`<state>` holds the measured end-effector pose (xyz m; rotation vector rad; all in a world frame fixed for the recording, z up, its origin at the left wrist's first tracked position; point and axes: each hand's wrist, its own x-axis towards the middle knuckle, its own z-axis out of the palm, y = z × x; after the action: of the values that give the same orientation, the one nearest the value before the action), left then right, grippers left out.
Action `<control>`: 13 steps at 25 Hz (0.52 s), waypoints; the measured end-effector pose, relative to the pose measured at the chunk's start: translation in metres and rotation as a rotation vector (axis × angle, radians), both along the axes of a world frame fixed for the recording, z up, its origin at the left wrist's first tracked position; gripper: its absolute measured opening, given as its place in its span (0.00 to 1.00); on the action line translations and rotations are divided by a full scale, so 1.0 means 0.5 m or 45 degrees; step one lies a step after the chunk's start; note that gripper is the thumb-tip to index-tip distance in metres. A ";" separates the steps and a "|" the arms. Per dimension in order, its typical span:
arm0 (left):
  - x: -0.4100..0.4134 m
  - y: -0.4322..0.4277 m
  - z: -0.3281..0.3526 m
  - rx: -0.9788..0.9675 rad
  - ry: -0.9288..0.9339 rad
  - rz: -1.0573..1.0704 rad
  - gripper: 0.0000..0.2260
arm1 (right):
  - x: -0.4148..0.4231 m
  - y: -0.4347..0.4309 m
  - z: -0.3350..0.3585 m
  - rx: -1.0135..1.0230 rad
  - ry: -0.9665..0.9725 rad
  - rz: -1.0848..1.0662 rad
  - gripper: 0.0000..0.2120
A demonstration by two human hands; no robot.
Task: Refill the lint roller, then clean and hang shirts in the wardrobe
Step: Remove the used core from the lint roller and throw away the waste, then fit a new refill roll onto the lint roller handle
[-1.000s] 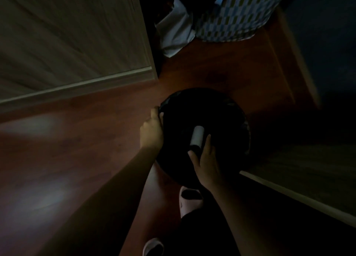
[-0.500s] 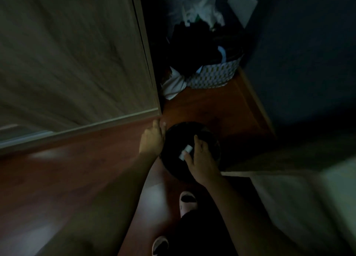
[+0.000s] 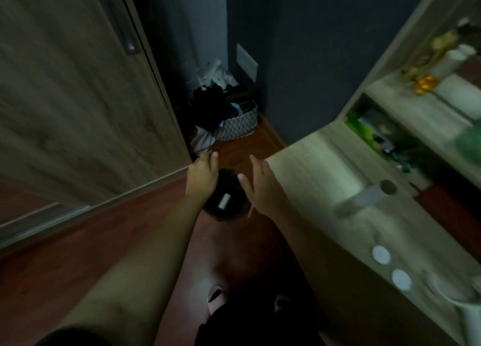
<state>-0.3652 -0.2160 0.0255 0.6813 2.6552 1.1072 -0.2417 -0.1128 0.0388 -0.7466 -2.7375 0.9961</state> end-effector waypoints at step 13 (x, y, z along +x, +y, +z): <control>0.498 0.150 0.006 0.044 0.087 0.077 0.15 | 0.409 0.328 0.111 0.508 0.056 0.407 0.26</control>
<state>-0.1161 -0.1410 0.0286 0.6613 2.7368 1.1688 -0.0372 0.0514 0.0940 -0.2255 -2.9336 0.4674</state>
